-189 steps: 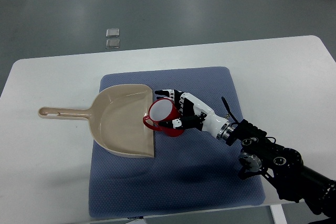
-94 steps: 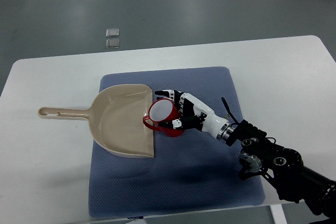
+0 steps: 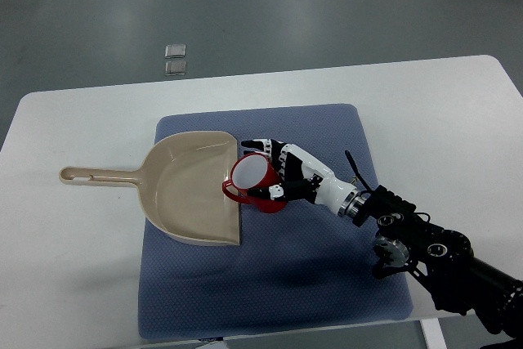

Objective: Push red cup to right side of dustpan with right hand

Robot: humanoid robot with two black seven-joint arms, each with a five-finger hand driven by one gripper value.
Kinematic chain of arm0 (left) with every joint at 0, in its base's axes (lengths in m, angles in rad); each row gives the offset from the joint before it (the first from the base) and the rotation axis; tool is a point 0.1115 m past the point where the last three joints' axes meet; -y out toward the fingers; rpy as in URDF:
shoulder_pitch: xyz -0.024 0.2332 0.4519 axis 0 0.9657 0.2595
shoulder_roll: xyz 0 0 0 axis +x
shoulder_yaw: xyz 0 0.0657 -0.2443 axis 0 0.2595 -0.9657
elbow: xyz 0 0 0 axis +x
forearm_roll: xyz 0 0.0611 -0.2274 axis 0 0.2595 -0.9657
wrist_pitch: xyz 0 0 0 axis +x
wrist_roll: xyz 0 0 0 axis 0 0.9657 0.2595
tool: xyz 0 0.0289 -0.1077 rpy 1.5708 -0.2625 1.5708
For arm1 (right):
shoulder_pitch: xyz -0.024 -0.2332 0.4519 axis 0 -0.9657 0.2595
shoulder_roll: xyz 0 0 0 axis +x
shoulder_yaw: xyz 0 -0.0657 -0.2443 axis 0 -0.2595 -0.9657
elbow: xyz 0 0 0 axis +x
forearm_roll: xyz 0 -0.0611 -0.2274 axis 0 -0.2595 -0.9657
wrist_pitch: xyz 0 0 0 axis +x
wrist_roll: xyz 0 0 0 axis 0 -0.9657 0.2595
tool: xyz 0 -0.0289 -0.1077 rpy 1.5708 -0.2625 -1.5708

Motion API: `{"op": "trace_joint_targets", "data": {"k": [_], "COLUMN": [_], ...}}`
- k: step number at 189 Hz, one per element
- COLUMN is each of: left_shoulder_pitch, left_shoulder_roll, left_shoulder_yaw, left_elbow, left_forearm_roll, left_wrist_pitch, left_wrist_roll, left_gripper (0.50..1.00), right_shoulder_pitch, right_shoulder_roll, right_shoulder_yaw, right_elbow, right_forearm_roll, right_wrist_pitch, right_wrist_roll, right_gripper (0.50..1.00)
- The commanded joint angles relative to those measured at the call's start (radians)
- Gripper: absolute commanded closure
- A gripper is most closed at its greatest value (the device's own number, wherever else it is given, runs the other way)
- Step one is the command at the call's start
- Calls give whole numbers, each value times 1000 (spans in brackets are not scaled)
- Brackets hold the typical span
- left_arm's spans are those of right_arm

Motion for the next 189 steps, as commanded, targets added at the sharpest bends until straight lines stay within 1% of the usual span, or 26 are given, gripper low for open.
{"op": "trace_joint_targets", "data": {"k": [1,23,111,139,189], "left_shoulder_pitch": [0,0,0,0,0], "left_shoulder_roll": [0,0,0,0,0], "left_shoulder_yaw": [0,2,2,2,2], "left_elbow": [0,0,0,0,0], "left_forearm_roll": [0,0,0,0,0], "left_wrist_pitch": [0,0,0,0,0], "left_wrist_roll": [0,0,0,0,0], "left_gripper": [500,500,500,500,500], "right_shoulder_pitch": [-3,-24,-21,-14,-1], "right_shoulder_roll": [-4,9,9,9,-46], "right_shoulder_yaw": [6,6,15,15,15], "right_elbow": [0,0,8,10,68], "right_forearm_roll": [0,0,1,83,130], "right_wrist_pitch": [26,26,19,29,31], "right_wrist_roll": [2,2,2,-2,-9], "right_gripper": [568,568,568,566,568]}}
